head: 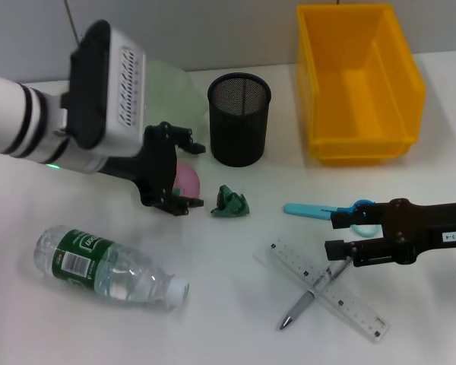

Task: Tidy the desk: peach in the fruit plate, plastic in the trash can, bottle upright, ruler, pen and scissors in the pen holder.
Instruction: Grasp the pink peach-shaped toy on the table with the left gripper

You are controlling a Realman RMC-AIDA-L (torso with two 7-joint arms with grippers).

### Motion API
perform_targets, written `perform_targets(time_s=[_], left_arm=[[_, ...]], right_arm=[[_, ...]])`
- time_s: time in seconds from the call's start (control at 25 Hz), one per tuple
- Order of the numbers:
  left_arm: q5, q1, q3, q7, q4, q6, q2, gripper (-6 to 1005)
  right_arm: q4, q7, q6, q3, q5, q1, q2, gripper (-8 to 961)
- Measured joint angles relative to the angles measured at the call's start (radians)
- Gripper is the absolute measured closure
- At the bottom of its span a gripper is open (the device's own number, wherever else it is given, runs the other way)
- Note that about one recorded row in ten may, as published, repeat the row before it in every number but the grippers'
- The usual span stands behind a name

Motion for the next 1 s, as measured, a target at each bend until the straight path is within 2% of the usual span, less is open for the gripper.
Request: perform_targets(time_s=[0.12,0.36,1.0], left_arm=[[0.035,-0.005,0.045,-0.026,-0.014,-0.048,0.000,245],[0.083,-0.027,0.081,-0.061,-0.049,-0.103,-0.003,251],[0.122,-0.032,0.191,-0.104,-0.087,-0.222,-0.005,268]], right_arm=[[0.000,0.003,0.000,0.002,0.001,0.003,-0.001,168],[-0.001,0.004,0.000,0.002,0.001,0.004,-0.002,169],[-0.002,0.004,-0.002,0.002,0.001,0.001,-0.001,169]])
